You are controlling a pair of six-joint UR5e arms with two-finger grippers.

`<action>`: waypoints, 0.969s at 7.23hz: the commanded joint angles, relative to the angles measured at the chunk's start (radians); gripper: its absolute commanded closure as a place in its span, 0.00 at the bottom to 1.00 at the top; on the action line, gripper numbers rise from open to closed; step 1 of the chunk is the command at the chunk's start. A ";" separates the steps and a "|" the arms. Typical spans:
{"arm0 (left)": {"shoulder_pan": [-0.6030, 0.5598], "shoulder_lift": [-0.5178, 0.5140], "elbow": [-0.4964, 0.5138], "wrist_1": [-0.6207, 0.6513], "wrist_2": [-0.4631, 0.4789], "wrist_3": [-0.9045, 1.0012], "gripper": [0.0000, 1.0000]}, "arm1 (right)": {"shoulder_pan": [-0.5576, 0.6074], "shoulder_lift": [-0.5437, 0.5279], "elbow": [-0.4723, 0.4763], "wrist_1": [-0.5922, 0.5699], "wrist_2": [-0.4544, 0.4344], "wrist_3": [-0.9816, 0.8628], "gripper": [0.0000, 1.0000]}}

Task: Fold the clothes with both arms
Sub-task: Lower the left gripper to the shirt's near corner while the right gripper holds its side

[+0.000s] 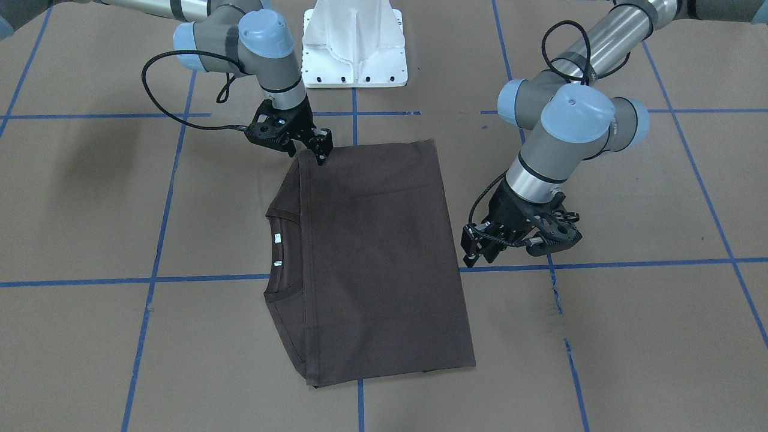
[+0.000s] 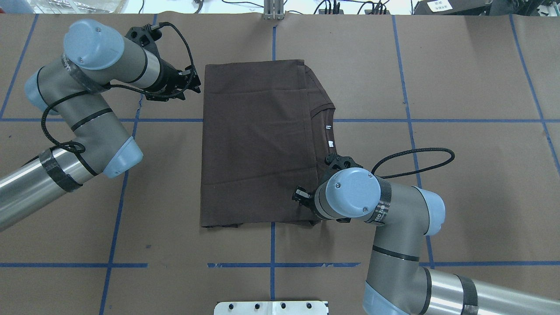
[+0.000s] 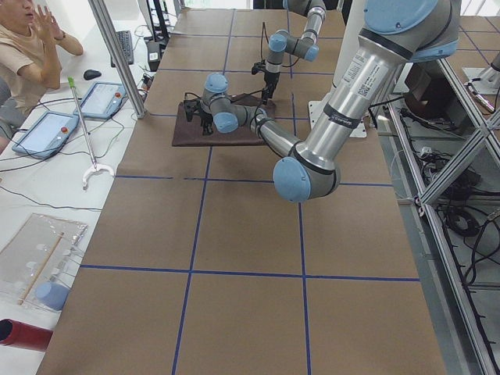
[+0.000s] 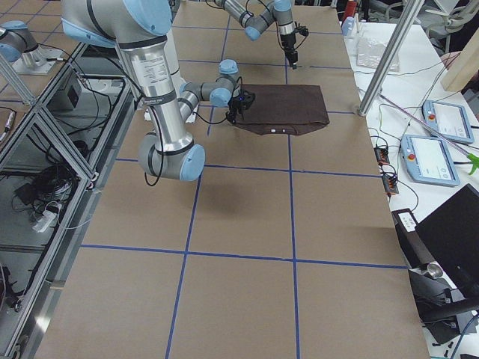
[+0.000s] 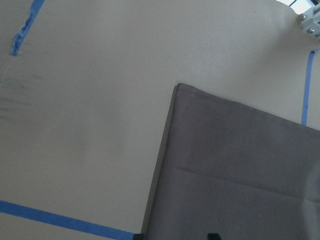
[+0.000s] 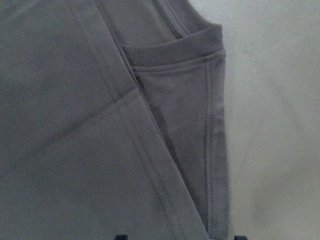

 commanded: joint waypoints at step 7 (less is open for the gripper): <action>0.000 -0.002 -0.015 0.018 0.000 -0.029 0.49 | 0.004 0.002 -0.001 0.000 -0.001 0.012 1.00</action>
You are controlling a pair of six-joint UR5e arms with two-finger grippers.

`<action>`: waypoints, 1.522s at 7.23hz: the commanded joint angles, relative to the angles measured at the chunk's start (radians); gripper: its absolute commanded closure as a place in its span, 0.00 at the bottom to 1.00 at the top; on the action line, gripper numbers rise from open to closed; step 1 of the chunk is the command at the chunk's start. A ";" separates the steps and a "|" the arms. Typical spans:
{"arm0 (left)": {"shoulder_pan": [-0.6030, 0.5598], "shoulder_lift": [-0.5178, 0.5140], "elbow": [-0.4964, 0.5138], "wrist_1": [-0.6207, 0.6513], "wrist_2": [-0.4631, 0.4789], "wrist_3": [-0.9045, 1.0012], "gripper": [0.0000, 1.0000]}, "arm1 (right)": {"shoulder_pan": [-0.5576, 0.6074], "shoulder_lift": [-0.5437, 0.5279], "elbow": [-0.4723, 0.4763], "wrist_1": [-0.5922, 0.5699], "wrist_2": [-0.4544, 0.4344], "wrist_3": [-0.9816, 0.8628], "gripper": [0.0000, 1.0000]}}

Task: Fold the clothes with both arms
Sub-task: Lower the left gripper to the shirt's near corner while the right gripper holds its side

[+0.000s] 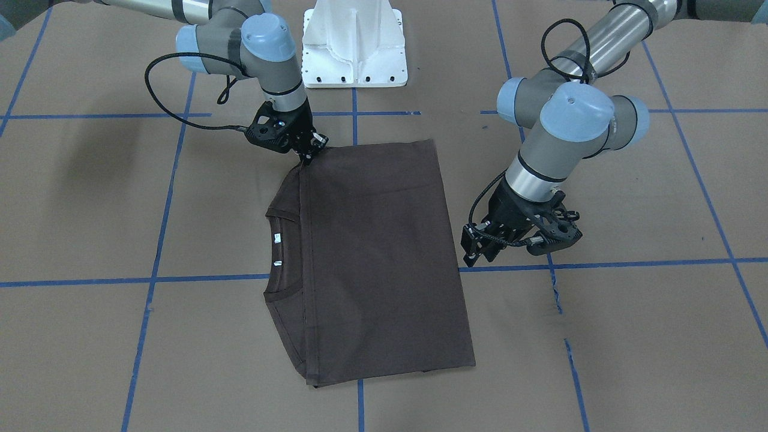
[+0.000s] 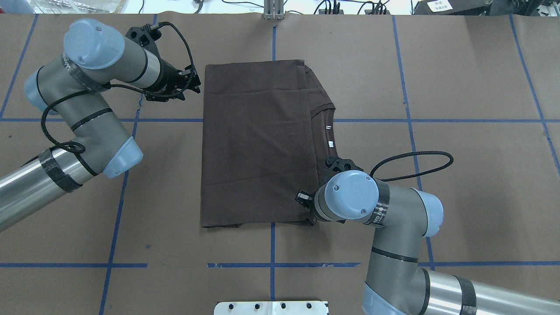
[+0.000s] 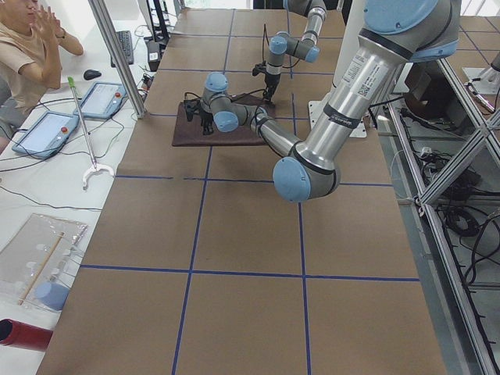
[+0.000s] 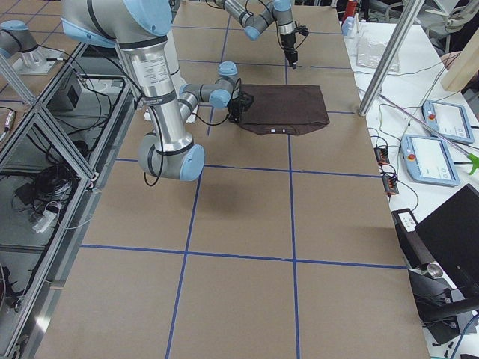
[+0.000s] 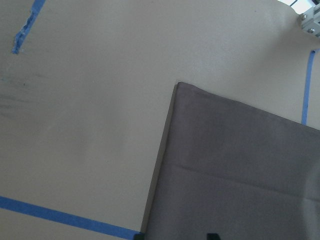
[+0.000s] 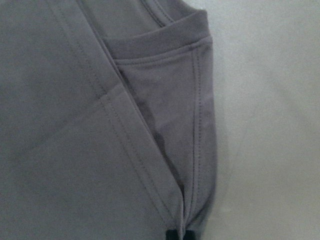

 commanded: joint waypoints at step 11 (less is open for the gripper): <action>0.540 0.255 -0.389 0.167 0.350 -0.514 0.42 | -0.006 -0.099 0.175 -0.014 0.012 0.020 1.00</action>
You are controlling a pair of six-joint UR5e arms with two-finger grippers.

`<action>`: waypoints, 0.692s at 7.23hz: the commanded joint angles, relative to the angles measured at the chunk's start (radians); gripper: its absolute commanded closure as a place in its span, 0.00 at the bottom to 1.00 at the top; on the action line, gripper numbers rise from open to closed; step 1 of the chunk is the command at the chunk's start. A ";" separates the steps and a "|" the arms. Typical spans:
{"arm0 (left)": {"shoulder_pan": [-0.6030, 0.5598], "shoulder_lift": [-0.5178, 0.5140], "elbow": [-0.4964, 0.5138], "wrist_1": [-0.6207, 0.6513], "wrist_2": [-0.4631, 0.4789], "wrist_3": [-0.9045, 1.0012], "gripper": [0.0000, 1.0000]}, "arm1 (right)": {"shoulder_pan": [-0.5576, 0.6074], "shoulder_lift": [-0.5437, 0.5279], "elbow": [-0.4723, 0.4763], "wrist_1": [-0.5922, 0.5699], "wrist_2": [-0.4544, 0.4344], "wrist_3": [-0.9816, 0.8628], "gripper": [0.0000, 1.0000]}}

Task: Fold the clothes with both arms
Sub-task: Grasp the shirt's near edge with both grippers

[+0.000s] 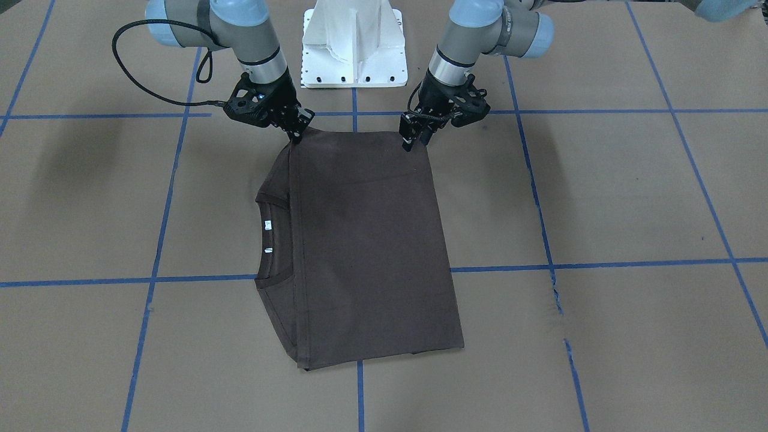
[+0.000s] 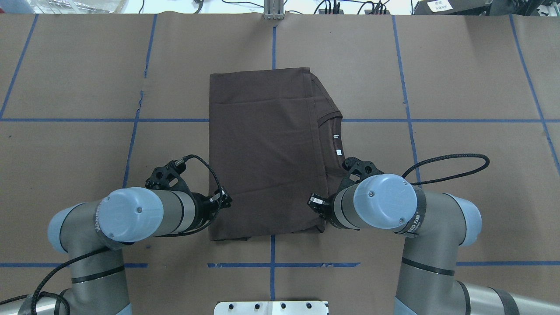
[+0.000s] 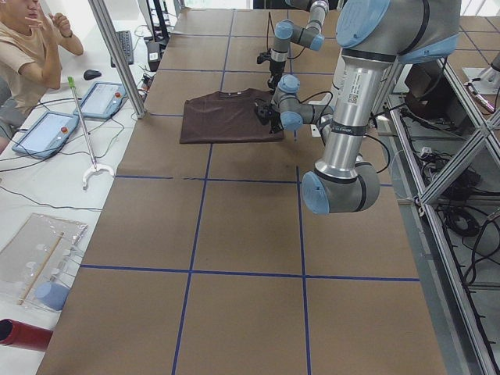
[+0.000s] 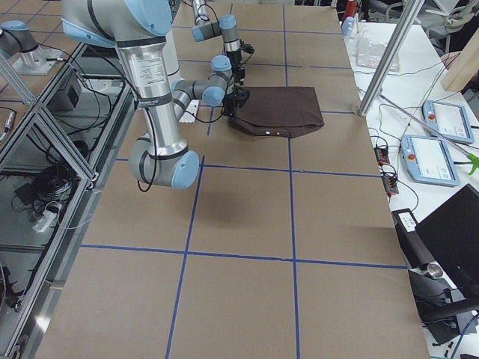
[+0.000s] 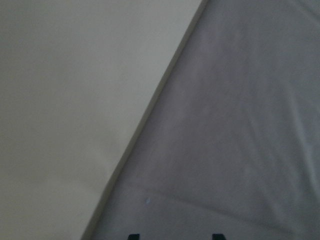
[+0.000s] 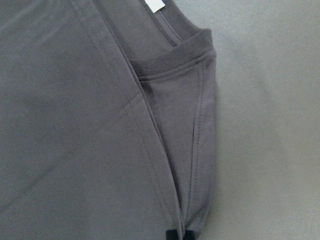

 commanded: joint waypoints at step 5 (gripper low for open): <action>0.066 0.022 -0.003 0.054 0.011 -0.041 0.64 | 0.000 -0.002 0.001 0.000 0.001 0.000 1.00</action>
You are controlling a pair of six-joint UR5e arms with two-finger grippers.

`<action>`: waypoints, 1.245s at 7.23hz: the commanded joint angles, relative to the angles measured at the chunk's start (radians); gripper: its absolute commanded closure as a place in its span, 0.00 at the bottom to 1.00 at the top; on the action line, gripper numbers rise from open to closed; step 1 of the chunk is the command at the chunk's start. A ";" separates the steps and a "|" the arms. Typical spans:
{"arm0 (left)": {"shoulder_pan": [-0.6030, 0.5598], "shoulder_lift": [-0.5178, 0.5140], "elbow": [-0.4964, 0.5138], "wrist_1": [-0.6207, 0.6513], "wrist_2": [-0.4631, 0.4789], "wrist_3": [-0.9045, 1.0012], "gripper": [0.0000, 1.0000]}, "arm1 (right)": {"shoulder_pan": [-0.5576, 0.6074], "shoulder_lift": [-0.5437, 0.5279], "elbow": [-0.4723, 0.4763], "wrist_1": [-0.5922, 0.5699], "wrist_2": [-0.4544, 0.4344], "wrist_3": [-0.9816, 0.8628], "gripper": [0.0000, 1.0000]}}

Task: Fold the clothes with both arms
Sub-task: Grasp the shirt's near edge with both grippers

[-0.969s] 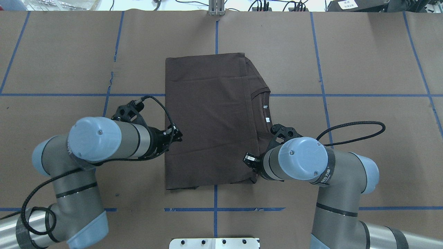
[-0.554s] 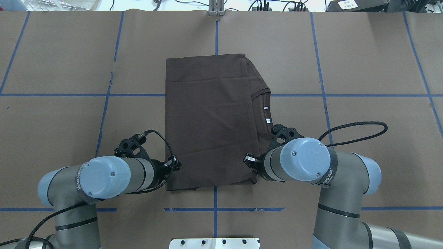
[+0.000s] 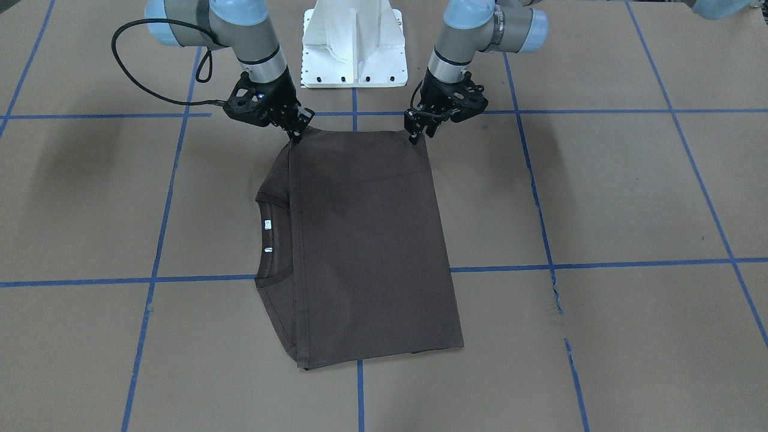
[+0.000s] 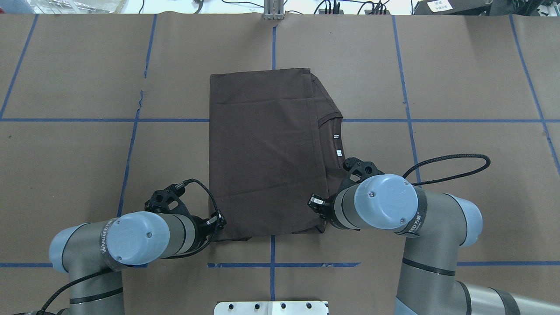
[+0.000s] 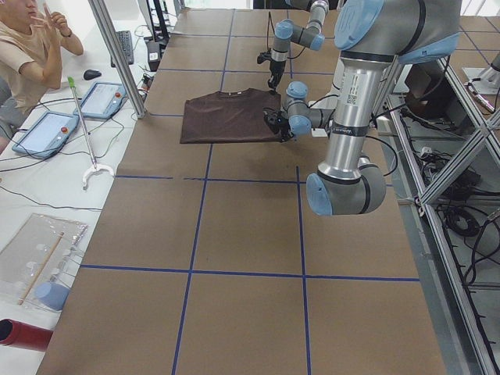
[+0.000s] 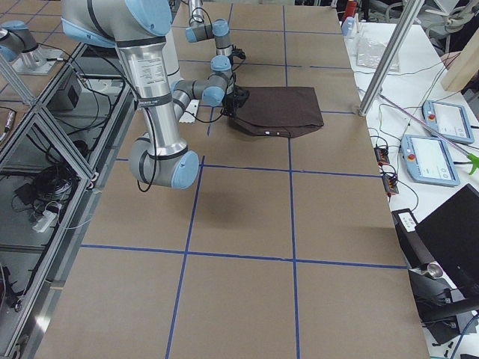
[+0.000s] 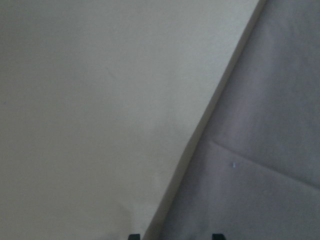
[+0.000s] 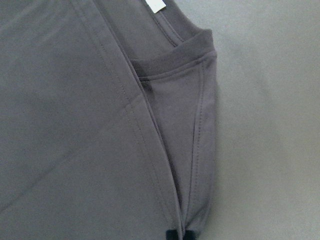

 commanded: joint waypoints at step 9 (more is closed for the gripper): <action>-0.022 0.000 -0.311 0.161 -0.038 -0.022 1.00 | 0.003 -0.010 0.239 -0.178 0.002 0.066 1.00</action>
